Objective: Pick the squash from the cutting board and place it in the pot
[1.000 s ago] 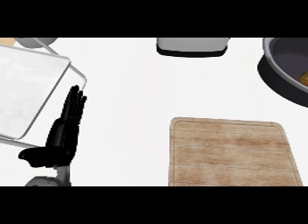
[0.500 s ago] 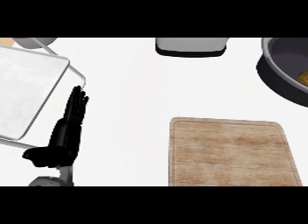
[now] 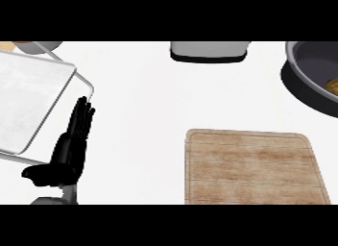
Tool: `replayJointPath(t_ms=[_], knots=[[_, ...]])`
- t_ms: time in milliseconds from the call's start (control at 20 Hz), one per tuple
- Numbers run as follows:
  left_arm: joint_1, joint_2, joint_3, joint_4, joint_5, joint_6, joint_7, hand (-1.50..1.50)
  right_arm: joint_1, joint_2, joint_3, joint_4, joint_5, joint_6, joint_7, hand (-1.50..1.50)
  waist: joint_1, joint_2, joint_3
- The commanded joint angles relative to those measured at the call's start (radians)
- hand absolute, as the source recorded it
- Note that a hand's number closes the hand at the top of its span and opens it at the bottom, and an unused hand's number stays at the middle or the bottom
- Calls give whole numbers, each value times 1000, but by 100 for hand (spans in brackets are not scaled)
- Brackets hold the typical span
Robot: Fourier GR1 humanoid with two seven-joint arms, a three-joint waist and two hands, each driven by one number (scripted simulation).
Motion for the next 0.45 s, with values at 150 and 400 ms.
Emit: replayJointPath(t_ms=[150, 400], knots=[[15, 0, 25, 17, 8, -19, -7, 0, 105, -40, -78, 1, -121, 32, -92, -150, -6, -1, 1], [2, 3, 22, -35, -3, -19, 32, 0, 99, -60, -85, 20, -156, -26, -97, -150, 3, 1, 2]])
